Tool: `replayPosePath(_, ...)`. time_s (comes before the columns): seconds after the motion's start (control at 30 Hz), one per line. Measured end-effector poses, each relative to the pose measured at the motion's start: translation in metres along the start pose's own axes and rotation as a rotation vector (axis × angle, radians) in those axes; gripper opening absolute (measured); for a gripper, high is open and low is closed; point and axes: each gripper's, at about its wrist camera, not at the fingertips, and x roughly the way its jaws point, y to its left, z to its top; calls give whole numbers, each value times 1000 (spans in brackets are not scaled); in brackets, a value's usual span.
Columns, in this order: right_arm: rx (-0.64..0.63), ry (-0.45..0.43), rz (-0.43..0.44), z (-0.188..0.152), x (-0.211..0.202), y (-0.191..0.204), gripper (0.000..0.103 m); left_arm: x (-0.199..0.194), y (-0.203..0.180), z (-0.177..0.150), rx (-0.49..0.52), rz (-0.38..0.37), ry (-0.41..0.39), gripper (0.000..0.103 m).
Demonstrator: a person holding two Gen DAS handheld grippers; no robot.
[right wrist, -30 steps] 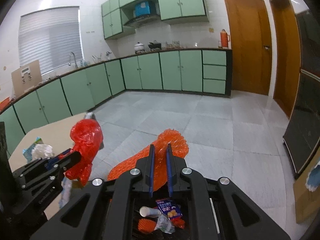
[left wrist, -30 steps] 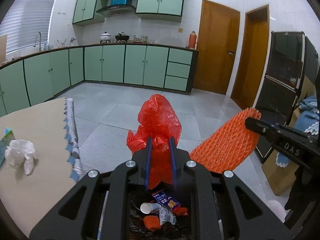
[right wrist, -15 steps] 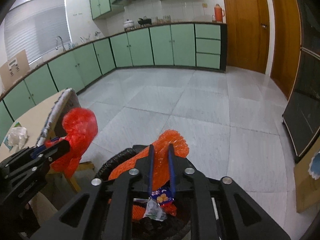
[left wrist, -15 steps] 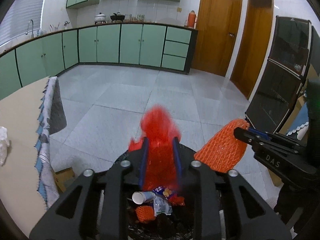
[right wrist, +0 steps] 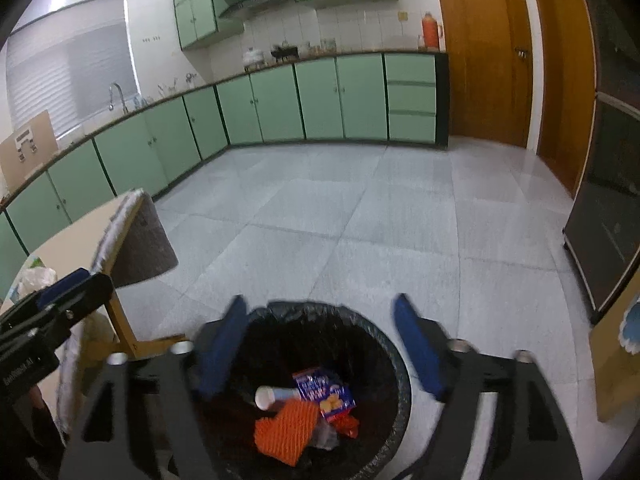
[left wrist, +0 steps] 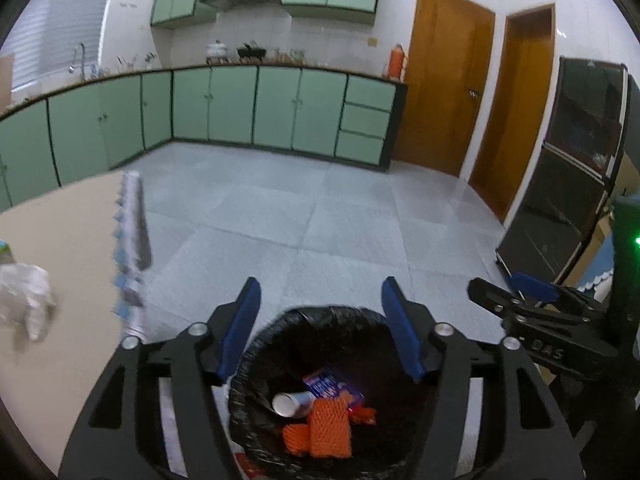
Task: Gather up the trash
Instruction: 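Move both open tools back from the bin to the table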
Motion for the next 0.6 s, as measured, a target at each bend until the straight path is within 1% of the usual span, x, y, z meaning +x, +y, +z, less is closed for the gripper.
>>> replayPosePath(0.03, -1, -15, 5, 3, -5, 4, 95, -6, 5, 2, 0, 10, -14, 73)
replayPosePath(0.07, -1, -39, 16, 7, -12, 12, 97, -17, 12, 5, 0, 31, -39, 75)
replayPosePath(0.1, -2, -56, 34, 12, -18, 19, 97, -25, 19, 7, -1, 50, -57, 79)
replayPosePath(0.2, -19, -86, 89, 22, -28, 44, 97, -50, 45, 14, -29, 100, -99, 83)
replayPosePath(0.33, -73, -122, 162, 31, -38, 87, 97, -80, 82, 18, -64, 176, -135, 85)
replayPosePath(0.4, -97, -129, 197, 35, -39, 109, 97, -96, 104, 18, -76, 229, -150, 85)
replayPosePath(0.53, -152, -135, 265, 38, -36, 160, 97, -123, 146, 15, -103, 326, -156, 85)
replayPosePath(0.6, -171, -133, 292, 34, -33, 183, 97, -133, 166, 13, -111, 375, -154, 85)
